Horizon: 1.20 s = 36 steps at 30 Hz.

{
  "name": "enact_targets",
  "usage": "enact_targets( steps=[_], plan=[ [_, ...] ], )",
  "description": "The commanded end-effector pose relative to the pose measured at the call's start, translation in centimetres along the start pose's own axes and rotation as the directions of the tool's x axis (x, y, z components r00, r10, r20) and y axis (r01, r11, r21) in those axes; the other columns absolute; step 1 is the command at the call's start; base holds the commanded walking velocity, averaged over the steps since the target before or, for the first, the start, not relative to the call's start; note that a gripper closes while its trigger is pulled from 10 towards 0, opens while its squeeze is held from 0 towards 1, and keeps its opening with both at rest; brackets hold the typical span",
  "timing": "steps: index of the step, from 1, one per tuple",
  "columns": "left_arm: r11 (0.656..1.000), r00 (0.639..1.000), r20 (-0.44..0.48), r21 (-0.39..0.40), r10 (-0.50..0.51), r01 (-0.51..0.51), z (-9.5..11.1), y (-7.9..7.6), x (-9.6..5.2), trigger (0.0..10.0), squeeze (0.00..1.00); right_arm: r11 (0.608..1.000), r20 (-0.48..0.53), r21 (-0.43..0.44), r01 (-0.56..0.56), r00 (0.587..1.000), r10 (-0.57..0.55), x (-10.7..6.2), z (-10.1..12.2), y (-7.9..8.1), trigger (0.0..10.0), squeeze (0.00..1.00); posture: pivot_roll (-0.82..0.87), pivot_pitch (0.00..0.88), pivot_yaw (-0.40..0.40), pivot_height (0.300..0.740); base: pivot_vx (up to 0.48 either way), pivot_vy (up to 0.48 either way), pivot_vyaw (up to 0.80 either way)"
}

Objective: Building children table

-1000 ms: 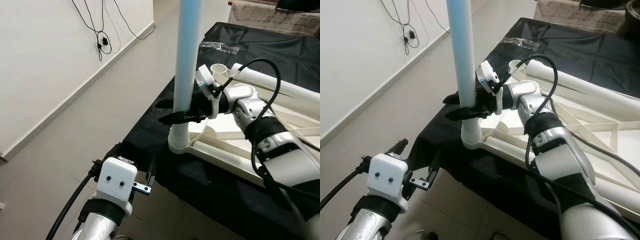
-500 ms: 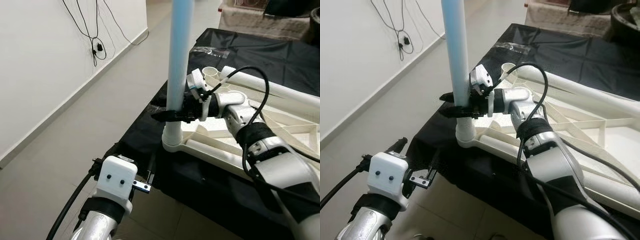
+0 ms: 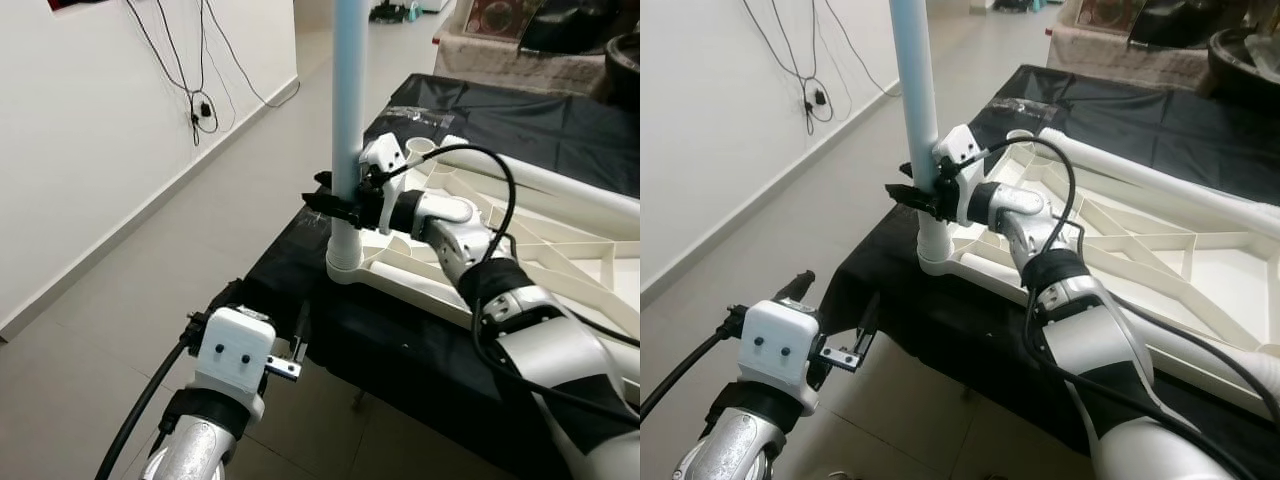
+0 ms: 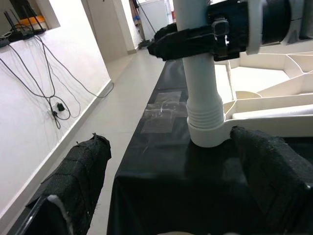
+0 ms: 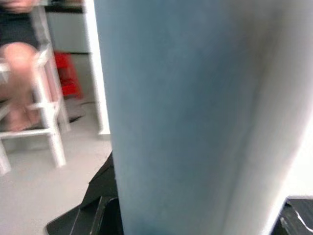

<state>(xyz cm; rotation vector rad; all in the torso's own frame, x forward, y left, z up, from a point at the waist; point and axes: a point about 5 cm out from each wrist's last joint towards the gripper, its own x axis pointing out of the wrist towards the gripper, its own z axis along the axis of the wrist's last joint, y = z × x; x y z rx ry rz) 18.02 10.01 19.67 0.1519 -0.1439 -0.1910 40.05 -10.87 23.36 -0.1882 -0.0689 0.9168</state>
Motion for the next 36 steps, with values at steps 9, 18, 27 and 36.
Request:
enact_targets(
  steps=[9, 18, 27, 36],
  plan=[
    [1.0, 1.0, 0.008, 0.012, 0.016, -0.016, -0.2, 0.4, 0.3, 10.0, 0.0, 0.875, -0.241, 0.124, 0.468, 0.87, -0.431, -0.8, -5.6, -0.4, 10.0, 0.0, 0.08, 0.142, 0.007, 0.74, 0.0, 0.0, 0.0],
    [1.0, 1.0, 0.021, 0.021, 0.016, -0.017, -0.4, 0.6, 0.8, 10.0, 0.0, 0.583, -0.161, 0.141, 0.8, 0.6, -0.784, 0.0, -5.8, 1.7, 10.0, 0.0, 0.07, 0.117, 0.004, 0.74, 0.0, 0.0, 0.0],
    [0.999, 1.0, 0.027, 0.029, 0.015, -0.016, -0.5, 0.6, 1.1, 10.0, 0.0, 0.335, -0.084, 0.092, 0.938, 0.343, -0.936, -0.1, -4.9, 2.9, 10.0, 0.0, 0.08, 0.1, 0.008, 0.74, 0.0, 0.0, 0.0],
    [0.999, 0.999, 0.031, 0.037, 0.012, -0.014, -0.6, 0.8, 1.0, 10.0, 0.0, 0.174, -0.018, -0.008, 0.985, 0.174, -0.985, 1.1, -3.2, 4.7, 10.0, 0.0, 0.08, 0.089, 0.005, 0.74, 0.0, 0.0, 0.0]
  ],
)
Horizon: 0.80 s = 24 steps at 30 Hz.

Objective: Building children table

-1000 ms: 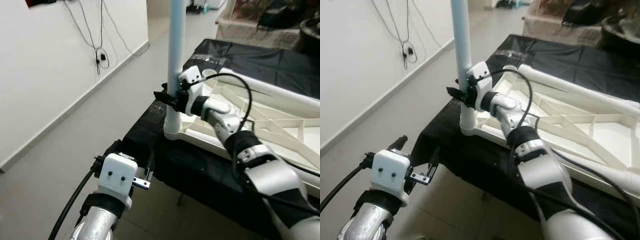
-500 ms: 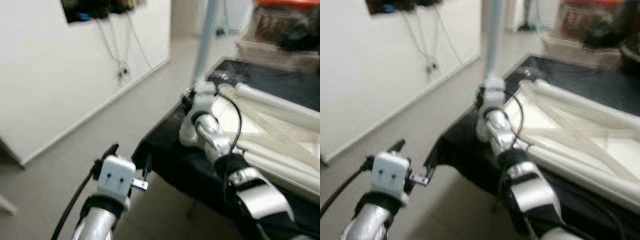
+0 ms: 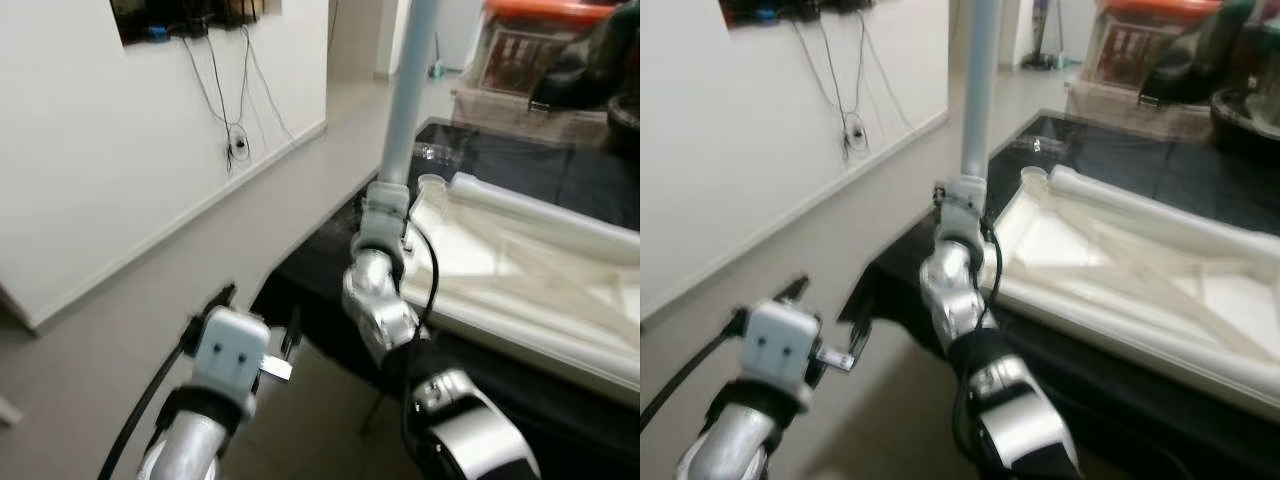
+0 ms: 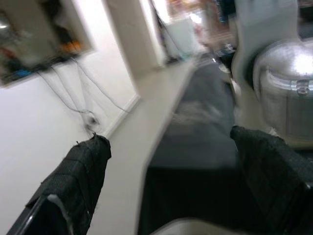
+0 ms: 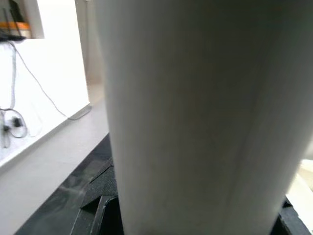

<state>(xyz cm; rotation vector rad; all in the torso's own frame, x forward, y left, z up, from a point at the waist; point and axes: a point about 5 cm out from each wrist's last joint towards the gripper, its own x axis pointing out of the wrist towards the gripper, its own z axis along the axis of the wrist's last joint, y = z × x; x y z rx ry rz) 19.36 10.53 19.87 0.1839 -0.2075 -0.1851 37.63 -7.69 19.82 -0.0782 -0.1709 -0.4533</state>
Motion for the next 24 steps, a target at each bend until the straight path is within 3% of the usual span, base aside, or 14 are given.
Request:
enact_targets(
  steps=[1, 6, 12, 14, 15, 17, 18, 19, 20, 22, 23, 24],
  plan=[
    [1.0, 1.0, -0.029, -0.001, 0.005, -0.005, -0.5, 0.1, -0.2, 10.0, 0.0, 0.999, -0.016, -0.028, 0.02, 1.0, -0.02, -0.3, -0.5, 0.0, 10.0, 0.0, 0.08, 0.089, 0.005, 0.74, 0.0, 0.0, 0.0],
    [1.0, 1.0, -0.026, 0.003, 0.0, 0.0, -0.6, 0.0, -0.2, 10.0, 0.0, 0.999, -0.016, 0.0, 0.044, 0.999, -0.044, -0.8, 0.2, 0.5, 10.0, 0.0, 0.08, 0.083, 0.003, 0.74, 0.0, 0.0, 0.0],
    [1.0, 1.0, -0.023, 0.004, -0.002, 0.003, -0.8, 0.0, -0.1, 10.0, 0.0, 0.992, -0.013, 0.124, -0.021, 1.0, 0.023, -1.0, 1.5, 1.6, 10.0, 0.0, 0.07, 0.066, 0.005, 0.74, 0.0, 0.0, 0.0],
    [1.0, 0.999, -0.032, -0.002, 0.006, -0.006, -1.0, 0.1, 0.2, 10.0, 0.0, 0.957, 0.096, 0.251, -0.147, 0.987, 0.127, -0.7, 4.9, 2.2, 10.0, 0.0, 0.07, 0.055, 0.002, 0.74, 0.0, 0.0, 0.0],
    [1.0, 0.999, -0.032, -0.002, 0.006, -0.006, -1.0, 0.1, 0.2, 10.0, 0.0, 0.957, 0.096, 0.251, -0.147, 0.987, 0.127, -0.7, 4.9, 2.2, 10.0, 0.0, 0.07, 0.055, 0.002, 0.74, 0.0, 0.0, 0.0],
    [1.0, 0.999, -0.041, -0.016, 0.015, -0.016, -1.2, 0.3, 0.6, 10.0, 0.0, 0.9, 0.229, 0.332, -0.283, 0.95, 0.214, -0.8, 7.9, 2.2, 10.0, 0.0, 0.07, 0.047, 0.008, 0.74, 0.0, 0.0, 0.0],
    [1.0, 0.999, -0.041, -0.016, 0.015, -0.016, -1.2, 0.3, 0.6, 10.0, 0.0, 0.9, 0.229, 0.332, -0.283, 0.95, 0.214, -0.8, 7.9, 2.2, 10.0, 0.0, 0.07, 0.047, 0.008, 0.74, 0.0, 0.0, 0.0],
    [1.0, 0.999, -0.046, -0.019, 0.022, -0.023, -1.3, 0.6, 0.8, 10.0, 0.0, 0.841, 0.303, 0.374, -0.391, 0.908, 0.288, -1.0, 9.2, 2.2, 10.0, 0.0, 0.07, 0.039, 0.011, 0.74, 0.0, 0.0, 0.0],
    [0.999, 0.999, -0.043, -0.028, 0.026, -0.027, -1.2, 0.9, 1.1, 10.0, 1.0, 0.763, 0.342, 0.416, -0.494, 0.863, 0.372, -1.3, 10.0, 2.1, 10.0, 0.0, 0.06, 0.029, 0.014, 0.74, 0.0, 0.0, 0.0],
    [0.999, 0.999, -0.037, -0.022, 0.033, -0.034, -1.2, 1.4, 1.5, 10.0, 1.0, 0.654, 0.382, 0.452, -0.607, 0.794, 0.473, -1.7, 10.6, 1.8, 10.0, 0.0, 0.06, 0.021, 0.017, 0.74, 0.0, 0.0, 0.0],
    [0.999, 0.999, -0.037, -0.022, 0.033, -0.034, -1.2, 1.4, 1.5, 10.0, 1.0, 0.654, 0.382, 0.452, -0.607, 0.794, 0.473, -1.7, 10.6, 1.8, 10.0, 0.0, 0.06, 0.021, 0.017, 0.74, 0.0, 0.0, 0.0],
    [1.0, 0.999, -0.038, 0.005, 0.031, -0.031, -1.2, 1.8, 2.0, 10.0, 1.0, 0.62, 0.382, 0.453, -0.64, 0.768, 0.514, -1.8, 10.1, 1.5, 10.0, 0.0, 0.05, 0.012, 0.02, 0.74, 0.0, 0.0, 0.0]
  ],
)
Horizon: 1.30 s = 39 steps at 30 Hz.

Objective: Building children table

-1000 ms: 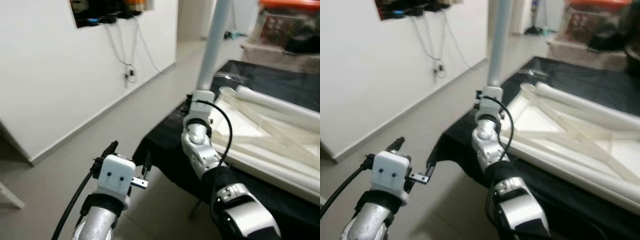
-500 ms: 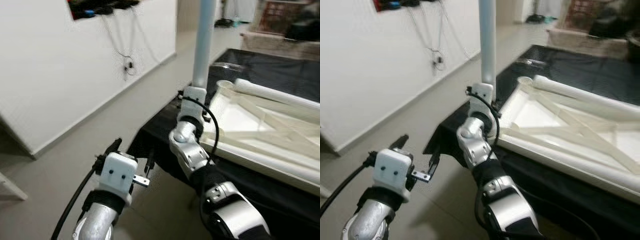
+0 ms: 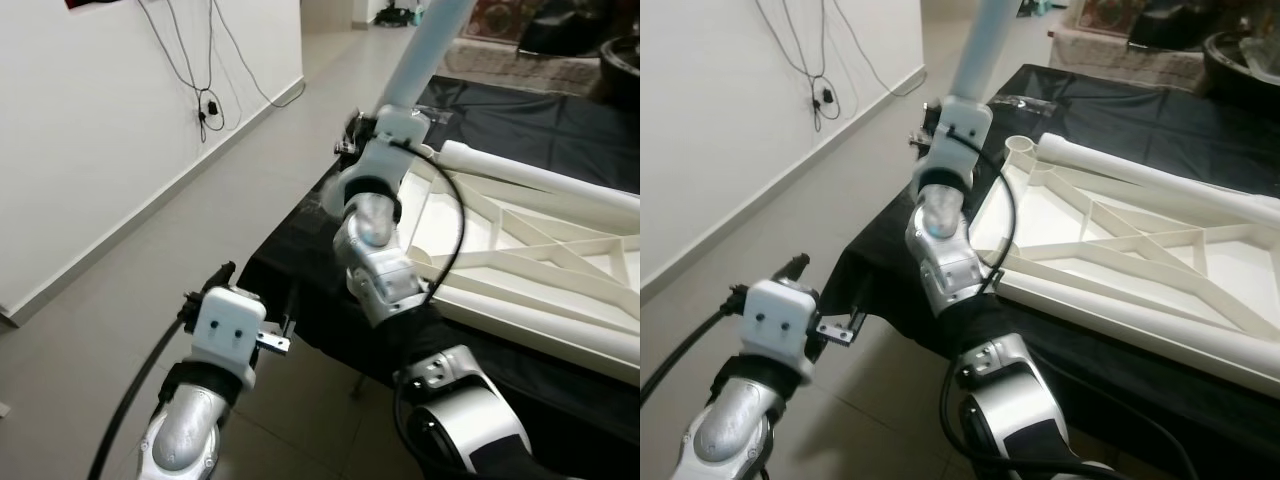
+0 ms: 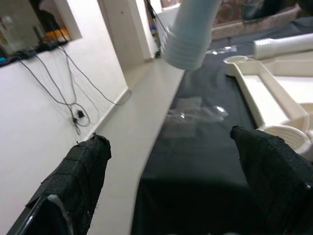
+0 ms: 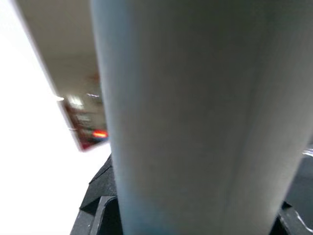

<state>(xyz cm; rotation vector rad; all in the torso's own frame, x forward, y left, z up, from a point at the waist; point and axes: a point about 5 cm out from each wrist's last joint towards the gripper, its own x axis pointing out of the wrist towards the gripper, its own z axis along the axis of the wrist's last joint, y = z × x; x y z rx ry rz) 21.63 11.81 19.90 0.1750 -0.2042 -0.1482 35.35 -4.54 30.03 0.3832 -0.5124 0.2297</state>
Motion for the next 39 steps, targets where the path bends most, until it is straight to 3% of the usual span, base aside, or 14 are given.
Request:
enact_targets(
  steps=[1, 6, 7, 8, 10, 11, 14, 15, 21, 22, 29, 39],
  plan=[
    [1.0, 0.999, -0.032, 0.01, -0.006, 0.006, -0.5, 0.2, 0.0, 10.0, 1.0, 0.998, -0.041, 0.038, -0.043, 0.998, 0.044, -0.5, -0.6, 0.0, 10.0, 0.0, 0.05, 0.012, 0.02, 0.74, 0.0, 0.0, 0.0],
    [0.999, 0.999, -0.038, 0.043, -0.028, 0.03, -0.5, 0.8, 0.9, 10.0, 1.0, 0.991, -0.076, 0.075, -0.111, 0.99, 0.117, -1.5, -1.3, -0.5, 10.0, 0.0, 0.05, 0.001, 0.026, 0.74, 0.0, 0.0, 0.0],
    [0.996, 0.997, -0.058, 0.059, -0.059, 0.063, -0.7, 0.9, 1.5, 10.0, 0.0, 0.986, -0.092, 0.088, -0.138, 0.985, 0.146, -2.1, -1.8, -0.7, 10.0, 0.0, 0.05, 0.0, 0.026, 0.74, 0.0, 0.0, 0.0],
    [0.996, 0.997, -0.058, 0.059, -0.059, 0.063, -0.7, 0.9, 1.5, 10.0, 0.0, 0.986, -0.092, 0.088, -0.138, 0.985, 0.146, -2.1, -1.8, -0.7, 10.0, 0.0, 0.05, 0.0, 0.026, 0.74, 0.0, 0.0, 0.0],
    [0.978, 0.981, -0.103, 0.107, -0.166, 0.177, -1.4, 1.0, 2.8, 10.0, 0.0, 0.971, -0.134, 0.105, -0.214, 0.965, 0.227, -3.6, -3.0, -0.4, 10.0, 0.0, 0.04, 0.0, 0.036, 0.74, 0.0, 0.0, 0.0],
    [0.965, 0.972, -0.124, 0.149, -0.2, 0.217, -1.8, 1.1, 3.3, 10.0, 0.12, 0.965, -0.149, 0.107, -0.238, 0.956, 0.253, -4.1, -3.4, -0.3, 10.0, 0.0, 0.04, 0.0, 0.04, 0.74, 0.0, 0.0, 0.0],
    [0.955, 0.967, -0.135, 0.177, -0.215, 0.238, -2.1, 1.1, 3.5, 10.0, 0.12, 0.962, -0.156, 0.108, -0.25, 0.952, 0.265, -4.4, -3.6, -0.2, 10.0, 0.0, 0.04, 0.0, 0.04, 0.74, 0.0, 0.0, 0.0],
    [0.953, 0.964, -0.15, 0.178, -0.22, 0.245, -2.4, 1.1, 3.7, 10.0, 1.0, 0.955, -0.157, 0.117, -0.273, 0.944, 0.289, -4.6, -3.6, -0.1, 10.0, 0.0, 0.04, 0.0, 0.04, 0.74, 0.0, 0.0, 0.0],
    [0.934, 0.948, -0.196, 0.209, -0.251, 0.291, -3.4, 1.2, 4.2, 10.0, 1.0, 0.93, -0.165, 0.157, -0.332, 0.92, 0.357, -5.2, -3.5, 0.3, 10.0, 0.0, 0.04, 0.0, 0.04, 0.74, 0.0, 0.0, 0.0],
    [0.928, 0.944, -0.21, 0.219, -0.256, 0.301, -3.8, 1.2, 4.4, 10.0, 0.0, 0.925, -0.168, 0.164, -0.344, 0.914, 0.37, -5.4, -3.5, 0.4, 10.0, 0.0, 0.04, 0.0, 0.04, 0.74, 0.0, 0.0, 0.0],
    [0.917, 0.947, -0.197, 0.262, -0.255, 0.302, -3.7, 1.7, 5.5, 10.0, 0.0, 0.902, -0.18, 0.176, -0.394, 0.888, 0.423, -6.2, -3.6, 0.6, 10.0, 0.0, 0.03, 0.0, 0.04, 0.74, 0.0, 0.0, 0.0],
    [0.912, 0.948, -0.161, 0.27, -0.273, 0.309, -3.3, 1.0, 6.4, 10.0, 0.0, 0.892, -0.229, 0.198, -0.406, 0.866, 0.445, -7.2, -4.6, 0.6, 10.0, 0.0, 0.04, 0.0, 0.041, 0.74, 0.0, 0.0, 0.0]
  ],
)
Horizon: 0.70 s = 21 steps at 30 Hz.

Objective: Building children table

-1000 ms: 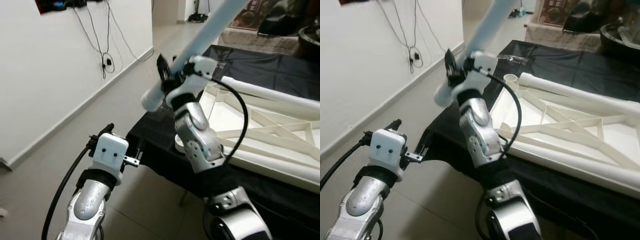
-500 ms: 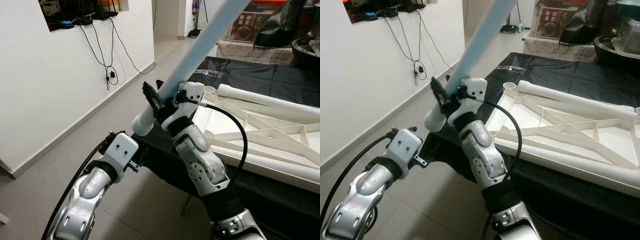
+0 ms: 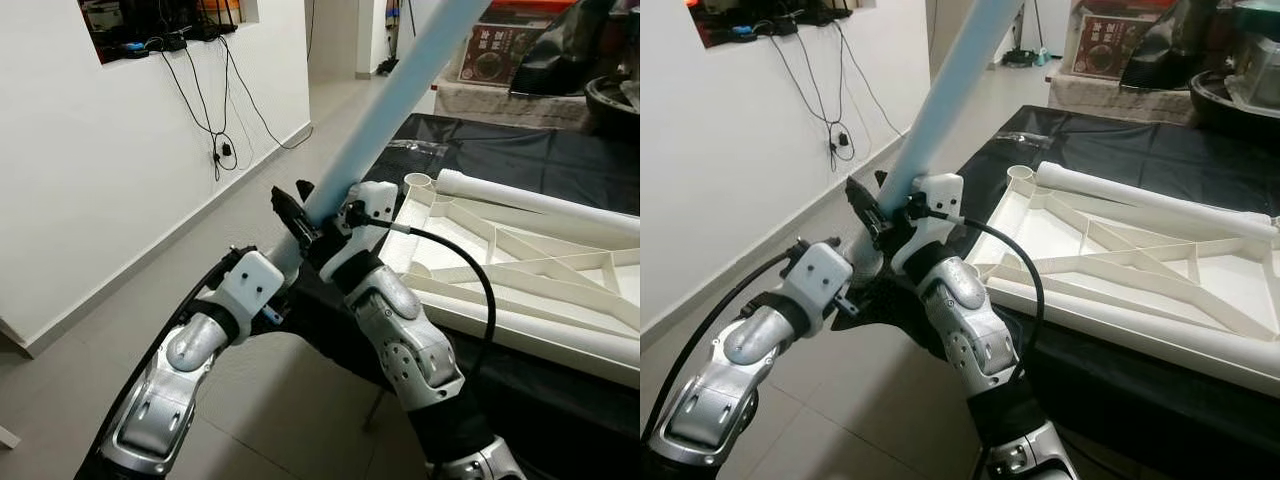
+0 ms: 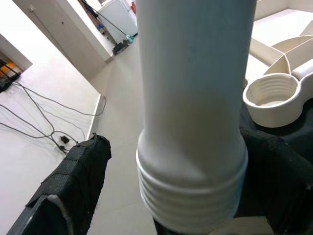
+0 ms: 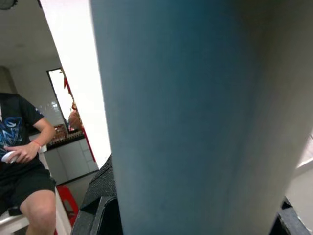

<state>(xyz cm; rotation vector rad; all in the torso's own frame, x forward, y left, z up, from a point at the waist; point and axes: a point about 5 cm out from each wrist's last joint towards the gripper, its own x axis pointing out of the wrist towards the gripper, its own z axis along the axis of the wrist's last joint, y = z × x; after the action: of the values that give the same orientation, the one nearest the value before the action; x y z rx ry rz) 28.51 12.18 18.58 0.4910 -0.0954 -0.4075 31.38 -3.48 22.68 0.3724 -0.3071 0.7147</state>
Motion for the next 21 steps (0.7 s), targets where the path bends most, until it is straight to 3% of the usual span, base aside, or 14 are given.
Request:
enact_targets(
  steps=[1, 10, 21],
  plan=[
    [1.0, 1.0, -0.021, 0.015, -0.004, 0.004, -0.4, -0.1, 0.1, 10.0, 0.0, 1.0, -0.007, 0.002, -0.029, 1.0, 0.029, 0.1, -0.1, 0.7, 10.0, 0.0, 0.04, 0.0, 0.041, 0.74, 0.0, 0.0, 0.0],
    [1.0, 0.998, -0.063, -0.002, -0.009, 0.009, -2.0, -0.4, 0.1, 10.0, 0.0, 0.999, -0.02, 0.021, -0.046, 0.999, 0.046, -0.1, -0.1, 1.0, 10.0, 0.0, 0.03, 0.0, 0.044, 0.74, 0.0, 0.0, 0.0],
    [1.0, 0.998, -0.062, -0.01, 0.003, -0.003, -2.5, -0.3, 0.4, 10.0, 0.0, 0.997, -0.034, 0.02, -0.072, 0.997, 0.073, -0.4, -0.2, 1.5, 10.0, 0.0, 0.02, 0.0, 0.046, 0.74, 0.0, 0.0, 0.0]
  ],
)
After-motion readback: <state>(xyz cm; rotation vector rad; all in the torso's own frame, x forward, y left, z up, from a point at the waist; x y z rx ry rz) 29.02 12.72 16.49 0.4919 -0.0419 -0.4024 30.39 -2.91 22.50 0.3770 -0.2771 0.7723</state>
